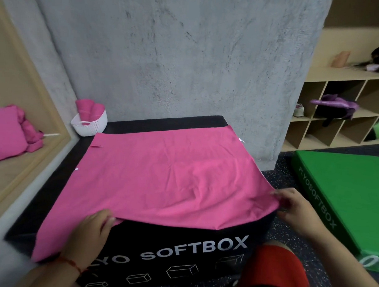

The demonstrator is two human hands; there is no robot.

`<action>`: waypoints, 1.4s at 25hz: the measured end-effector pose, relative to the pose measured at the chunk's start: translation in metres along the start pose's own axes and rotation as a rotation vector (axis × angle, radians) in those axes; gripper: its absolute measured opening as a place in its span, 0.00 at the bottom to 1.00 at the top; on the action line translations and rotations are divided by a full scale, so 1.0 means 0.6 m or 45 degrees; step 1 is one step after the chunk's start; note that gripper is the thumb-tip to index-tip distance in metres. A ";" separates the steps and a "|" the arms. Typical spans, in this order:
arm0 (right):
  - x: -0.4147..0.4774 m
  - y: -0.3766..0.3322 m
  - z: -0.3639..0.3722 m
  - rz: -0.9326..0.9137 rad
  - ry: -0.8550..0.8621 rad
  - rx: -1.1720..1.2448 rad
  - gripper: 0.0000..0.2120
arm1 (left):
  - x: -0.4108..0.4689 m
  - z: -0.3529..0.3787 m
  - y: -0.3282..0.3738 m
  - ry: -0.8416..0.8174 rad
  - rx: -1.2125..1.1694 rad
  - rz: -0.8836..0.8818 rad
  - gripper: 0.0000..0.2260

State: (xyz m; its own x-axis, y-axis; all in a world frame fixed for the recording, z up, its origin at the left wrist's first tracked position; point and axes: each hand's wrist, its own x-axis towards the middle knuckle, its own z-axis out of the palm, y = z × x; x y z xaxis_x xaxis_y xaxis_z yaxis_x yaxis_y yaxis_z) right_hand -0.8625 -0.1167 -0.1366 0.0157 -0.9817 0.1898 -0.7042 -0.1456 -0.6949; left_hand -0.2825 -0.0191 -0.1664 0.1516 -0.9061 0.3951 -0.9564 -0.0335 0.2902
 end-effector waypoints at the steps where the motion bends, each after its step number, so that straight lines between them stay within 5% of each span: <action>1: 0.001 0.001 0.002 -0.047 0.064 -0.120 0.30 | 0.010 -0.010 0.010 0.033 -0.025 -0.009 0.05; 6: 0.024 -0.028 -0.044 -0.117 0.233 -0.276 0.13 | 0.064 -0.056 -0.008 0.230 0.163 0.309 0.16; 12: 0.063 -0.030 -0.090 -0.172 0.082 -0.432 0.07 | 0.047 -0.068 -0.176 -0.177 0.253 0.509 0.23; 16: 0.068 -0.046 -0.097 -0.008 0.010 -0.168 0.07 | 0.042 -0.109 -0.207 -0.090 0.066 0.149 0.03; 22: 0.070 -0.065 -0.095 0.378 -0.003 0.590 0.11 | 0.071 -0.141 -0.244 0.000 -0.349 -0.297 0.05; 35: 0.094 -0.080 -0.056 0.441 0.162 0.367 0.11 | 0.059 -0.142 -0.284 -0.274 -0.304 -0.401 0.12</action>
State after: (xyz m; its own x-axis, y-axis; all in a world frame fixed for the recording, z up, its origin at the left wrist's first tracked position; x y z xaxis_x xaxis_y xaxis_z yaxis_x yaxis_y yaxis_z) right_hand -0.8518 -0.1608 -0.0695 -0.2853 -0.9583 -0.0168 -0.4263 0.1425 -0.8933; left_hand -0.0931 -0.0098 -0.1276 0.3466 -0.9353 0.0720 -0.7837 -0.2466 0.5701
